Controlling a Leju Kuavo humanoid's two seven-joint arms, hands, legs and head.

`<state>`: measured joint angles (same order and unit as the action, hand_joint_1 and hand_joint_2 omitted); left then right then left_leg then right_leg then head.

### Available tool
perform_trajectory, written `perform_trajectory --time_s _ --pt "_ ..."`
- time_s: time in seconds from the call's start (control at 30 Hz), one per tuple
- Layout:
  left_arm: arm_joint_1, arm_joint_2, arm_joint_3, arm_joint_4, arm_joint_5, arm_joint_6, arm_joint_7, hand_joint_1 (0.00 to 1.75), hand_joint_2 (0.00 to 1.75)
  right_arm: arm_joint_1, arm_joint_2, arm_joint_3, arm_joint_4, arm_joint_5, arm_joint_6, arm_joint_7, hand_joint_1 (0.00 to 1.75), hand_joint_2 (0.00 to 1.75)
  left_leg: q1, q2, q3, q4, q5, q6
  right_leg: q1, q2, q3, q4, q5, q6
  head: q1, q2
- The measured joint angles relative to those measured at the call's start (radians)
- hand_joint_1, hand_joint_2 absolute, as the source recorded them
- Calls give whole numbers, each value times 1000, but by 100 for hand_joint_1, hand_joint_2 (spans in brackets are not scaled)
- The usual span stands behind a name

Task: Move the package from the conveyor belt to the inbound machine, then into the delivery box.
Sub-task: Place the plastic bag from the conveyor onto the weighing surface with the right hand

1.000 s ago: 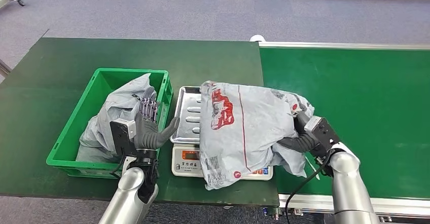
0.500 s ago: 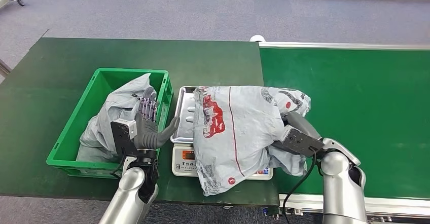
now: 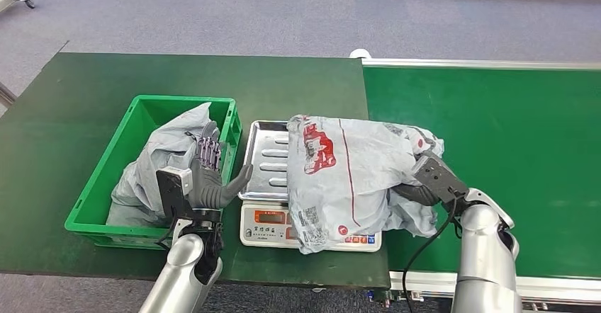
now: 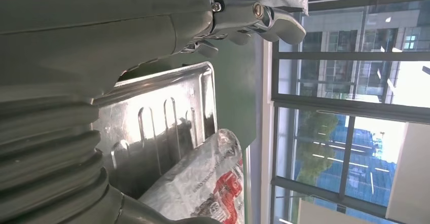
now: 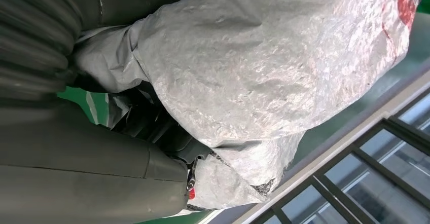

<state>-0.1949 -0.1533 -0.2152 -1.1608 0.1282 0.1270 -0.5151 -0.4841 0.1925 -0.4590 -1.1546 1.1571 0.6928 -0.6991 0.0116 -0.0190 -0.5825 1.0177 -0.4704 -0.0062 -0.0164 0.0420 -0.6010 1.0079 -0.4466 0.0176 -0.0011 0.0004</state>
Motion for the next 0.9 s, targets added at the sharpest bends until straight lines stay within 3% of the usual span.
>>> perform_trajectory --time_s 0.23,0.4,0.57,0.9 --pt "-18 3 -6 12 -16 20 -47 0 175 -101 -17 -37 99 116 0 8 175 175 0 1 0 0 1 0 0 0 0 0 1 0 0 0" --pt "-47 3 -6 40 -2 18 -56 0 175 -189 -22 -38 162 96 0 1 175 175 0 0 0 0 1 -1 0 0 0 0 2 -1 0 0" --pt "-59 3 -7 65 9 15 -63 0 175 -215 -21 1 180 26 0 -2 175 175 0 0 0 0 1 -1 0 0 0 1 2 -1 0 0" --pt "-93 -21 -37 130 37 12 -76 0 175 -281 57 76 197 40 0 4 175 175 0 0 0 0 2 -1 0 0 0 1 2 -1 0 0"
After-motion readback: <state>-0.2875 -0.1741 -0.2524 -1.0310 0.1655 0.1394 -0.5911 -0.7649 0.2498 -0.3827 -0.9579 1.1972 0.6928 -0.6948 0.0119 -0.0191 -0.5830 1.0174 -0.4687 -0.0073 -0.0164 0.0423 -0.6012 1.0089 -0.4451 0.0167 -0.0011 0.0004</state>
